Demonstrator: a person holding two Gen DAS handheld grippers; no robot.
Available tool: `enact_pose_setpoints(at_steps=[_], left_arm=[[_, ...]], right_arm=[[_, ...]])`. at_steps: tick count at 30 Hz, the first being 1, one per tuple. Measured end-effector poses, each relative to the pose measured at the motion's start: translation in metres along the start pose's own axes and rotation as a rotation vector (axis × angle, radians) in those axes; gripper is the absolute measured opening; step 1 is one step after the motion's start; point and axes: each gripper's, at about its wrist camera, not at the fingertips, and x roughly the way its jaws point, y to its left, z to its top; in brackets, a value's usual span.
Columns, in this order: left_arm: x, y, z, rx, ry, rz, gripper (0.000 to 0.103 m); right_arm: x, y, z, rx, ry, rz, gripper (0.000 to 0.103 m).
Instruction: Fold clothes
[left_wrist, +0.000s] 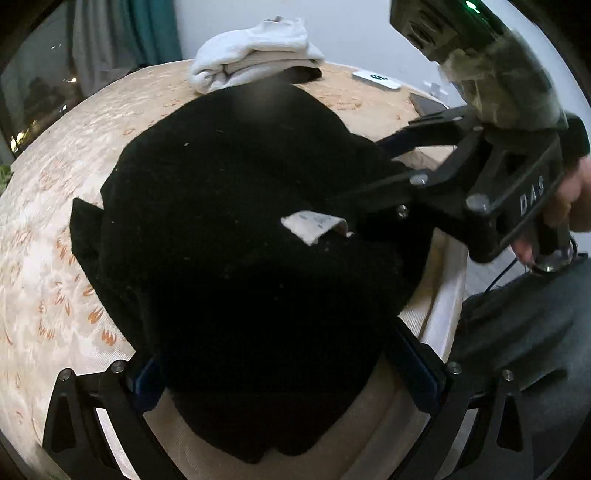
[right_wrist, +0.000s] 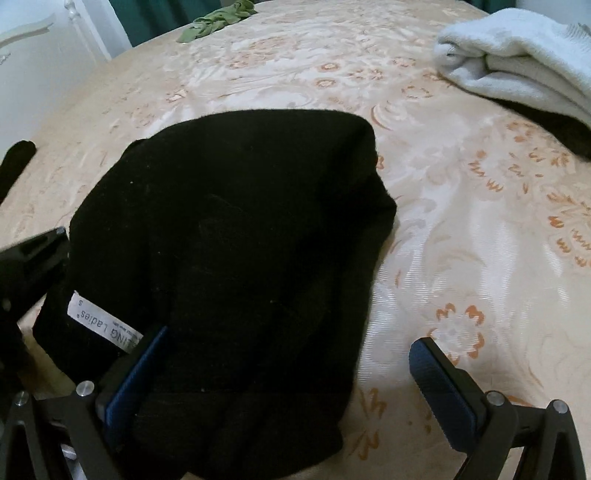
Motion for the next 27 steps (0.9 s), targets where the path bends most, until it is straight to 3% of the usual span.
enact_pose_setpoints(at_steps=[7, 9, 16, 22, 27], left_arm=[[-0.021, 0.032, 0.006, -0.162, -0.014, -0.246, 0.103], [-0.027, 0.039, 0.008, -0.212, -0.011, -0.284, 0.103], [-0.04, 0.04, 0.011, -0.204, 0.018, -0.27, 0.103], [-0.084, 0.063, 0.025, -0.128, -0.043, -0.306, 0.103], [-0.113, 0.089, 0.028, -0.103, -0.074, -0.33, 0.103]], right_arm=[[-0.017, 0.011, 0.007, -0.02, 0.014, -0.058, 0.102], [-0.028, 0.018, 0.008, -0.032, 0.01, -0.092, 0.102], [-0.063, 0.044, 0.019, -0.137, 0.025, -0.199, 0.103], [-0.086, 0.05, 0.049, -0.189, 0.011, -0.245, 0.103], [-0.103, 0.076, 0.075, -0.218, -0.033, -0.253, 0.103]])
